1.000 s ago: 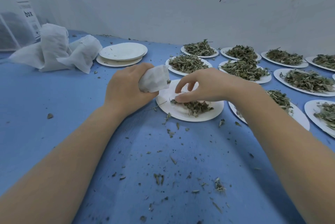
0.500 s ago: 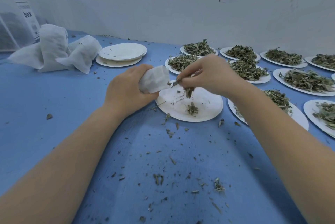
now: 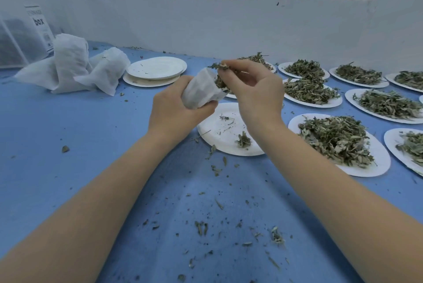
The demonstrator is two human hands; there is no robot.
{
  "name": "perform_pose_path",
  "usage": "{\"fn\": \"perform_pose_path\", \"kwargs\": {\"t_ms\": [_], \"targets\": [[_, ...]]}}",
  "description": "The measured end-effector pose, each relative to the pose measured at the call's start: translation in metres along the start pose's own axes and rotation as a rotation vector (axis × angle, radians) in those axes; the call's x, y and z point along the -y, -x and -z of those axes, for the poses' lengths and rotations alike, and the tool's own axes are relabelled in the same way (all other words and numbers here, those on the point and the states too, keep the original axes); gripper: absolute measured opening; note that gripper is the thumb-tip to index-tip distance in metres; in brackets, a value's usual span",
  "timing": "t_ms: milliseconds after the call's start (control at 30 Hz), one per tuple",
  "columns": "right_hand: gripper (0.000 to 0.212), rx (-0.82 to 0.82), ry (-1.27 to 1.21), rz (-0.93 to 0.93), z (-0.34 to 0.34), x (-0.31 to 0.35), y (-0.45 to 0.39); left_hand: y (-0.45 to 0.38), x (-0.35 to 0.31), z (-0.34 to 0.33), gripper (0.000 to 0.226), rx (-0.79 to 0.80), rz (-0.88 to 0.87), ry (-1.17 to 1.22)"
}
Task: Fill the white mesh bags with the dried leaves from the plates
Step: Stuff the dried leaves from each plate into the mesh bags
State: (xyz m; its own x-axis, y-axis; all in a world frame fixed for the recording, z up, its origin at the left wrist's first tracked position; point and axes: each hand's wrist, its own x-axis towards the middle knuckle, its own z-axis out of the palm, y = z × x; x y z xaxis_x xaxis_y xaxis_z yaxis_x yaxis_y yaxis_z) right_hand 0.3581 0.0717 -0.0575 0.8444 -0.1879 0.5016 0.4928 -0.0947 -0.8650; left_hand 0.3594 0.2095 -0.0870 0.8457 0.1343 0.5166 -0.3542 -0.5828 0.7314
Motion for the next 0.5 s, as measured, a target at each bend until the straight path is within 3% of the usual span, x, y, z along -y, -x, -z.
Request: {"fn": "perform_pose_path", "kwargs": {"t_ms": [233, 500], "targets": [[0.018, 0.097, 0.219, 0.255, 0.004, -0.001, 0.004, -0.004, -0.002, 0.002, 0.028, -0.066, 0.094, 0.058], [0.020, 0.290, 0.444, 0.449, 0.014, -0.001, -0.007, 0.000, 0.000, 0.006, 0.034, -0.045, -0.027, -0.025]]}}
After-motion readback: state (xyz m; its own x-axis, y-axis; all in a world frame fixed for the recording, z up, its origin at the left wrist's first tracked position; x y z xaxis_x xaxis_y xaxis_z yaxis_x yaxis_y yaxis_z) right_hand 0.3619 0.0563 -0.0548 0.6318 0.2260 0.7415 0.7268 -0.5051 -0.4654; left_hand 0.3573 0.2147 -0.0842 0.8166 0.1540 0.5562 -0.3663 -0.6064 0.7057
